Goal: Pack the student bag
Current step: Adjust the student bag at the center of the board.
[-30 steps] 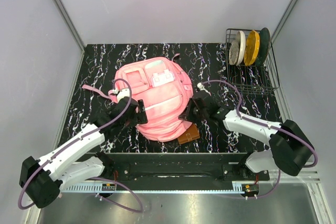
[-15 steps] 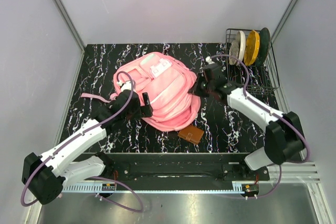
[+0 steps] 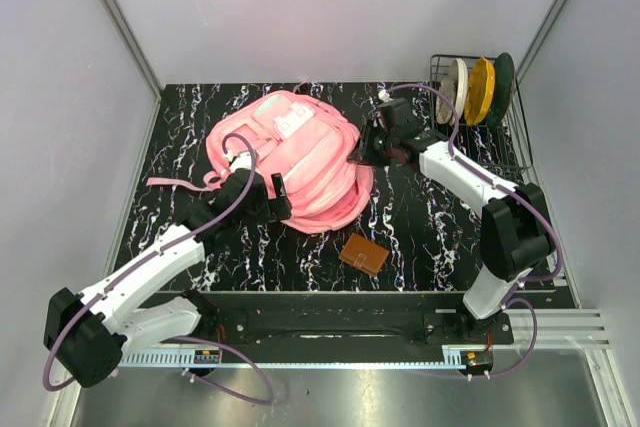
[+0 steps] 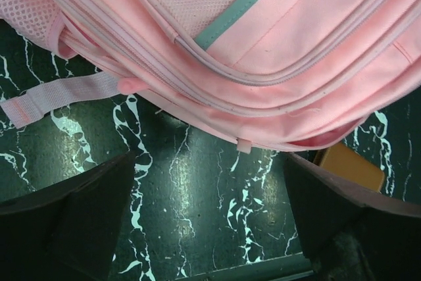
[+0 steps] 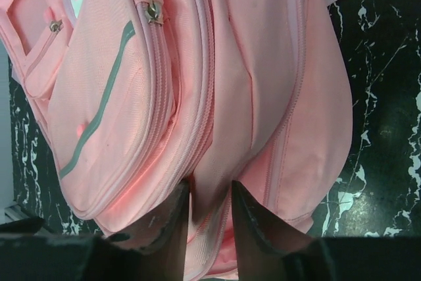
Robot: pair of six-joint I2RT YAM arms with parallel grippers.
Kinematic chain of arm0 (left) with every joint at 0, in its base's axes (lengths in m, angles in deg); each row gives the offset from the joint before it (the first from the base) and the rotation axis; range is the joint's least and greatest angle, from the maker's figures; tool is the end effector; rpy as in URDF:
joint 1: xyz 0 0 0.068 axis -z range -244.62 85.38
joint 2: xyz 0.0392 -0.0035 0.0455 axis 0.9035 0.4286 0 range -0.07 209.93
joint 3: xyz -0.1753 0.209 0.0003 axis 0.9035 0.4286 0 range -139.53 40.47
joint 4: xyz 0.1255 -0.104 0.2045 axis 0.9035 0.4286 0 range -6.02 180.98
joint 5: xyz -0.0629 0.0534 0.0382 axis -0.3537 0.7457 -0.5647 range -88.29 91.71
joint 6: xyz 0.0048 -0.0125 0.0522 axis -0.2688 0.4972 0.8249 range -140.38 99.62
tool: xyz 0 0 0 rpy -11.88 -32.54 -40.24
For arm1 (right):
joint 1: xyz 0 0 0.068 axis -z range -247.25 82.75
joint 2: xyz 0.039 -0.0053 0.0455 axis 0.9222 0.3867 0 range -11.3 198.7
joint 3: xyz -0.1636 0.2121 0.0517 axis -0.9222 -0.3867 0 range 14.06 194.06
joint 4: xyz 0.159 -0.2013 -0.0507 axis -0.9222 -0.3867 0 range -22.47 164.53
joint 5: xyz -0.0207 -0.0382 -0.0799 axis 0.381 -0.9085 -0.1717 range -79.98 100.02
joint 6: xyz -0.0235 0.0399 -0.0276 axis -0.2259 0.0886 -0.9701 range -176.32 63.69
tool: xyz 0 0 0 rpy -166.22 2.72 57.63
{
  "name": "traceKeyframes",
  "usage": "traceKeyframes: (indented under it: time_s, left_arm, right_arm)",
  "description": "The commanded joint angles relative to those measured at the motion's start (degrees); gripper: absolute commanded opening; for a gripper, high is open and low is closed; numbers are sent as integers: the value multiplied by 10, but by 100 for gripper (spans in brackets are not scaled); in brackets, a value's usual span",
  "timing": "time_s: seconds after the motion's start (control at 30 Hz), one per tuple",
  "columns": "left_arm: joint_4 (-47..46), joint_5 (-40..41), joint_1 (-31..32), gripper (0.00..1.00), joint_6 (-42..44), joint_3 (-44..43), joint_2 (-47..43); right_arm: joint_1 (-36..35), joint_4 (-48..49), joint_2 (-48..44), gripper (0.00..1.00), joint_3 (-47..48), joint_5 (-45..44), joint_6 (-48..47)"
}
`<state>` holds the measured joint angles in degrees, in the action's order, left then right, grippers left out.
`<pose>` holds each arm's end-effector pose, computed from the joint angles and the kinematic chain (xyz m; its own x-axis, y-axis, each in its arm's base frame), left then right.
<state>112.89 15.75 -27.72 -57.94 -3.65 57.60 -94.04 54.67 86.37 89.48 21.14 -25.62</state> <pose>0.1740 -0.1198 0.2642 -0.6958 -0.2172 -0.6846 0.0191 0.9472 -0.3200 0.3411 0.1799 0.2649 -0.8056 0.1544 -0.5719 -0.1845 0.8520 0.4899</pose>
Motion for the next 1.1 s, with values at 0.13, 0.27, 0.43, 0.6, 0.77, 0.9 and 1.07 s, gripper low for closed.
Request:
traceKeyframes:
  time_s: [0.13,0.27,0.43,0.6,0.77,0.9,1.07]
  left_arm:
    - [-40,29,-29,99,8,-18,24]
    - [-43,21,-39,99,17,-19,18]
    - [-25,44,-41,99,17,-35,9]
    - [-27,70,-46,99,3,-31,-17]
    - [-24,74,-68,99,-9,-27,-24]
    - [-5,93,-83,99,-22,-32,-25]
    - [-25,90,-92,99,-33,-19,-42]
  right_arm:
    - [3,10,-94,54,-47,-10,-5]
    - [3,1,-146,69,-89,-36,0]
    - [3,16,-229,76,-164,-18,33]
    - [3,47,-318,89,-235,23,46]
    - [1,39,-365,97,-251,58,27]
    - [-12,11,-407,100,-255,-10,2]
    - [-38,11,-463,100,-269,-106,-34]
